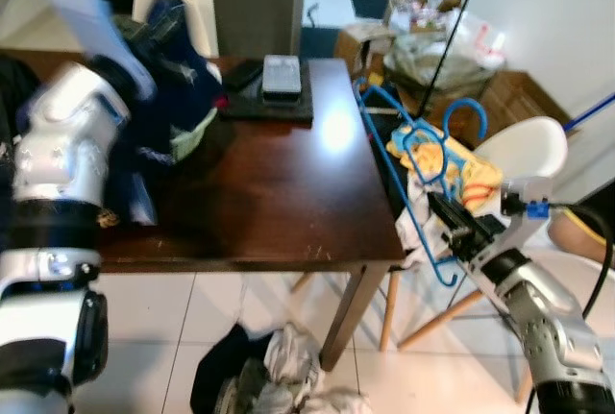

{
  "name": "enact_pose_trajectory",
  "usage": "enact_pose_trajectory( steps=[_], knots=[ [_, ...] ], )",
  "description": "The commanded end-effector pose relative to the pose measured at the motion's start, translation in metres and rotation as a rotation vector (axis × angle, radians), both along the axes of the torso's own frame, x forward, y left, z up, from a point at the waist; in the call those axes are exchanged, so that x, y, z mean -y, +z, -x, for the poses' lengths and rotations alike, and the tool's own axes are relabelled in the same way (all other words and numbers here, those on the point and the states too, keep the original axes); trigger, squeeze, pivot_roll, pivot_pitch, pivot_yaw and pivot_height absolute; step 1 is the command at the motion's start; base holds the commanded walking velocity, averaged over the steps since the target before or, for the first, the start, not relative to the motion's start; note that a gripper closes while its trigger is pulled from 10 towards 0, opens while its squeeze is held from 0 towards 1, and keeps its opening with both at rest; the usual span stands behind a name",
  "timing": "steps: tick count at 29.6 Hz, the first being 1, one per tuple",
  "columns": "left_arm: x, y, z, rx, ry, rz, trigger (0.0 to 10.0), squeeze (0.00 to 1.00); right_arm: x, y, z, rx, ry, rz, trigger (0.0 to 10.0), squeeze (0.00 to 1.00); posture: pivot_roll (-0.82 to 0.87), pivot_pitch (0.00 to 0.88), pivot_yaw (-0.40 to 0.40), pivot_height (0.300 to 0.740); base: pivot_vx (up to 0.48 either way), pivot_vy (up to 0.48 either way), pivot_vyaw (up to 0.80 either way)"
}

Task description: Hang hanger

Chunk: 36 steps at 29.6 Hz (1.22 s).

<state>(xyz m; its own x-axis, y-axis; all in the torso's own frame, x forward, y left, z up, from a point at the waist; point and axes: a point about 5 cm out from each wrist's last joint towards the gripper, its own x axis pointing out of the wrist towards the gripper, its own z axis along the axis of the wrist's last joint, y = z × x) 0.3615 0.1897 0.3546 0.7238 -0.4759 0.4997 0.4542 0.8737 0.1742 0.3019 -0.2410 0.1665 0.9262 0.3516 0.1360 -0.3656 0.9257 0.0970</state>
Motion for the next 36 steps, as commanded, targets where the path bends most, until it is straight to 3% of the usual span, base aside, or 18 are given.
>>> enact_pose_trajectory(
  steps=[1, 6, 9, 10, 12, 14, 16, 19, 29, 36],
  knots=[
    [0.007, 0.022, 0.01, 0.115, -0.043, 0.002, 10.0, 0.0, 0.002, -0.002, 0.002, -0.016, -0.01, 0.011, 10.0, 0.0, 0.03, 0.117, -0.039, 0.74, 0.0, 0.0, 0.0],
    [0.02, 0.053, 0.024, 0.244, -0.075, 0.04, 10.0, 0.0, 0.003, -0.005, 0.0, -0.028, -0.041, 0.012, 10.0, 0.0, 0.03, 0.121, -0.039, 0.74, 0.0, 0.0, 0.0],
    [0.02, 0.053, 0.024, 0.244, -0.075, 0.04, 10.0, 0.0, 0.003, -0.005, 0.0, -0.028, -0.041, 0.012, 10.0, 0.0, 0.03, 0.121, -0.039, 0.74, 0.0, 0.0, 0.0],
    [0.022, 0.06, 0.026, 0.288, -0.036, 0.029, 10.0, 0.0, 0.003, -0.006, -0.001, -0.034, -0.048, 0.014, 10.0, 0.0, 0.03, 0.122, -0.037, 0.74, 0.0, 0.0, 0.0],
    [0.008, 0.068, 0.021, 0.299, 0.1, 0.06, 10.0, 0.0, 0.002, -0.007, -0.001, -0.044, -0.051, 0.021, 10.0, 0.0, 0.03, 0.122, -0.034, 0.74, 0.0, 0.0, 0.0],
    [0.008, 0.068, 0.021, 0.299, 0.1, 0.06, 10.0, 0.0, 0.002, -0.007, -0.001, -0.044, -0.051, 0.021, 10.0, 0.0, 0.03, 0.122, -0.034, 0.74, 0.0, 0.0, 0.0],
    [-0.009, 0.066, 0.014, 0.258, 0.187, 0.12, 10.0, 0.0, 0.002, -0.009, 0.0, -0.05, -0.053, 0.026, 10.0, 0.0, 0.03, 0.124, -0.032, 0.74, 0.0, 0.0, 0.0],
    [-0.015, 0.059, 0.012, 0.228, 0.195, 0.139, 10.0, 0.0, 0.002, -0.01, 0.0, -0.054, -0.053, 0.028, 10.0, 0.0, 0.03, 0.125, -0.032, 0.74, 0.0, 0.0, 0.0],
    [-0.007, 0.047, 0.012, 0.201, 0.167, 0.134, 10.0, 0.0, -0.001, -0.011, 0.0, -0.06, -0.044, 0.037, 10.0, 0.0, 0.03, 0.127, -0.036, 0.74, 0.0, 0.0, 0.0],
    [0.001, 0.034, 0.004, 0.12, 0.158, 0.165, 10.0, 0.0, -0.003, -0.011, 0.0, -0.058, -0.036, 0.039, 10.0, 0.0, 0.03, 0.126, -0.034, 0.74, 0.0, 0.0, 0.0]
  ],
)
